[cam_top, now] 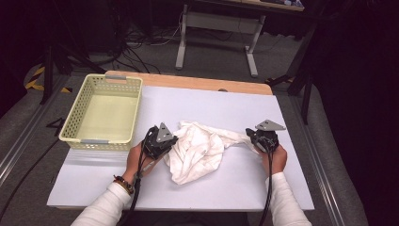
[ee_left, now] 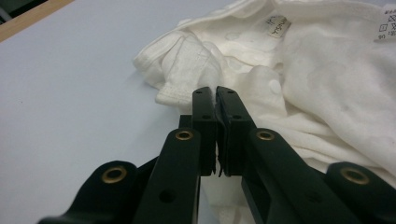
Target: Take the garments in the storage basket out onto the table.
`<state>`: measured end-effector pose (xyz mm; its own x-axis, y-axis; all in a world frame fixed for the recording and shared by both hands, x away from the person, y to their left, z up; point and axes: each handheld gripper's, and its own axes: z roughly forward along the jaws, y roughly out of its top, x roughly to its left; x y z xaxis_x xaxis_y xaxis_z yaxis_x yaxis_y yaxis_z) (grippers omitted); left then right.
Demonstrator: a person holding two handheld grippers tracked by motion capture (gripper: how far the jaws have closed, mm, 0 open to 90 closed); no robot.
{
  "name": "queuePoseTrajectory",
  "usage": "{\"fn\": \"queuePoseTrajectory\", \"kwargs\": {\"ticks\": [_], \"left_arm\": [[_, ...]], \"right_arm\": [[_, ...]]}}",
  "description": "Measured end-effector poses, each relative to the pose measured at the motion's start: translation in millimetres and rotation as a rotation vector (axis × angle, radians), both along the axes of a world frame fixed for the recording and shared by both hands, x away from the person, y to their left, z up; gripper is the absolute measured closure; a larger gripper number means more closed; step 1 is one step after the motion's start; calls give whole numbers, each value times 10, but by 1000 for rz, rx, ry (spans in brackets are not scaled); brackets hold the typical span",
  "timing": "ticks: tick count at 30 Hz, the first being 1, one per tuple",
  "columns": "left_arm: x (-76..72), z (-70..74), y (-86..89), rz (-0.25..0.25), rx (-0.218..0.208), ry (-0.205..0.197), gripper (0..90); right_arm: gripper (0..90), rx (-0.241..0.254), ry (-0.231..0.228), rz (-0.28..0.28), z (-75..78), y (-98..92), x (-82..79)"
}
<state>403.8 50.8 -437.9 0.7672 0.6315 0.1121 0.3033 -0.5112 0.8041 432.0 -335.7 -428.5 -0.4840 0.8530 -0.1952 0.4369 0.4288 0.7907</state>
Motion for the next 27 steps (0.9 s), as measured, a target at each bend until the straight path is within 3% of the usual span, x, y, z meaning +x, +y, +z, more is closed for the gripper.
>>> {"fn": "queuePoseTrajectory", "kwargs": {"ticks": [4, 7, 10, 13, 16, 19, 21, 22, 25, 26, 27], "left_arm": [[-35, 15, -8, -5, 22, -24, 860], [-84, 53, -2, -8, 39, -55, 869], [-130, 107, 32, -13, 33, -77, 870], [-171, 147, 56, -18, 42, -92, 870], [-197, 171, 72, -30, 55, -99, 875], [-196, 162, 83, -29, 49, -89, 875], [-210, 168, 95, -29, 53, -92, 875], [-226, 179, 111, -27, 45, -92, 875], [-250, 198, 143, -28, 47, -99, 875], [-264, 202, 148, -24, 55, -100, 875], [-278, 208, 147, -24, 74, -111, 875]], "right_arm": [[826, 36, 4, 46, 21, 68, -45], [730, 37, 10, 132, 46, 170, -123], [663, 8, -13, 218, 69, 284, -250], [563, 73, 17, 284, 72, 395, -325], [478, 81, 30, 330, 49, 577, -362], [525, 48, 57, 389, -28, 783, -358], [497, 20, 69, 410, -73, 883, -355], [465, 15, 81, 417, -96, 915, -348], [483, -35, 119, 423, -176, 1007, -328], [535, -49, 126, 420, -197, 1025, -317], [654, -63, 133, 419, -215, 1043, -314]]}}
